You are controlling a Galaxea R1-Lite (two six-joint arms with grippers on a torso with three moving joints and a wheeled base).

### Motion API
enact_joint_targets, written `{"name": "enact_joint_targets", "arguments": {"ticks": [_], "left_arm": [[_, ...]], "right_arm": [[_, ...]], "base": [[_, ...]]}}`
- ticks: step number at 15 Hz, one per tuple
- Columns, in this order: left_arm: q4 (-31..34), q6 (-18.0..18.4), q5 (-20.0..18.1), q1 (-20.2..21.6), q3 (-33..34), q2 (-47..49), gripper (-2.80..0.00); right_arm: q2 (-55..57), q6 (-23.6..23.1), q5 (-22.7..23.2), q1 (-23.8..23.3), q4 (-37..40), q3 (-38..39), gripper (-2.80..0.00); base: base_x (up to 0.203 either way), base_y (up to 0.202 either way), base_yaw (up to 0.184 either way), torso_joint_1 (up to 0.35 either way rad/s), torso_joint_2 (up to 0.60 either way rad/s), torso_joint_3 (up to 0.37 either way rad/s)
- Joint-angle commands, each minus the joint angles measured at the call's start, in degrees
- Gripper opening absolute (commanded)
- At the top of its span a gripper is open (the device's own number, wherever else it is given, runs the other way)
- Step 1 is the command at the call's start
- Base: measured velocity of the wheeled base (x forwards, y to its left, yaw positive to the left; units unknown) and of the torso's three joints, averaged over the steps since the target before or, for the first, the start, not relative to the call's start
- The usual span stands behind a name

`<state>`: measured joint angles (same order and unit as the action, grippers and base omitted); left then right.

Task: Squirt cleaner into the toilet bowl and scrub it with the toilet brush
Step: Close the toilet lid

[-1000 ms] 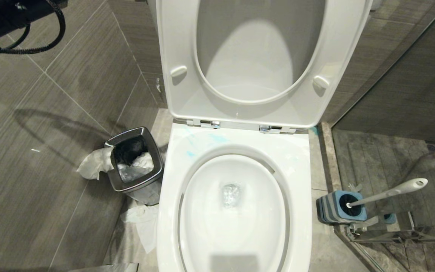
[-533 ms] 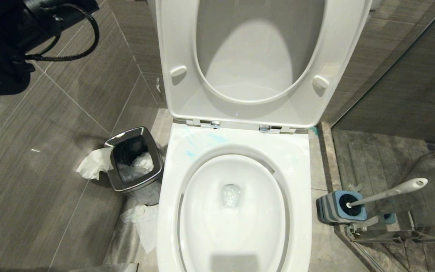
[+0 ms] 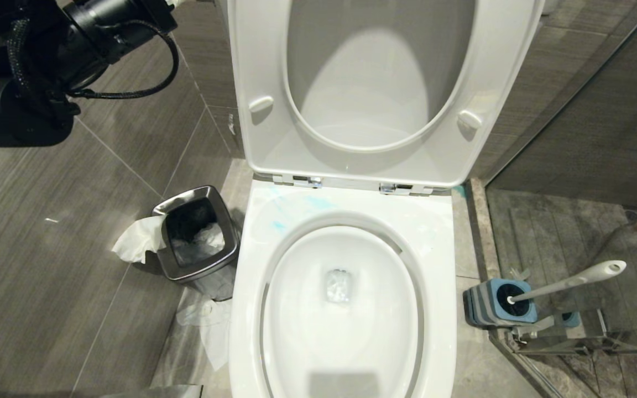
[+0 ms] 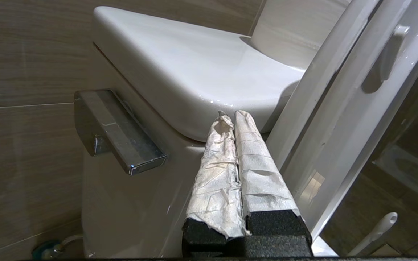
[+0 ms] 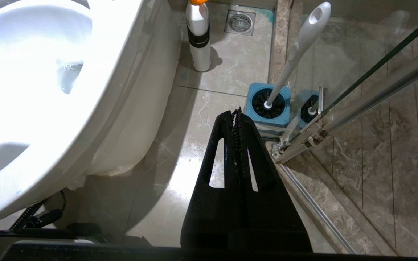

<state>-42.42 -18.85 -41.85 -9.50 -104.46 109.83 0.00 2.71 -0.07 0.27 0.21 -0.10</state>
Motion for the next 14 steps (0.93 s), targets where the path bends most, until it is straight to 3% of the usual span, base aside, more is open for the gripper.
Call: {"name": "enact_joint_targets", "arguments": {"ticks": [1, 14], "left_arm": [[-0.2, 0.8, 0.0, -0.5, 0.0, 0.6, -2.80], [-0.2, 3.1, 2.3, -3.9, 0.0, 2.3, -2.80]], "right_arm": [[0.1, 0.0, 0.0, 0.0, 0.0, 0.0, -2.80], [0.0, 0.0, 0.0, 0.1, 0.0, 0.0, -2.80]], "base": [[0.000, 0.000, 0.000, 0.000, 0.00, 0.000], [0.000, 0.000, 0.000, 0.000, 0.00, 0.000]]}}
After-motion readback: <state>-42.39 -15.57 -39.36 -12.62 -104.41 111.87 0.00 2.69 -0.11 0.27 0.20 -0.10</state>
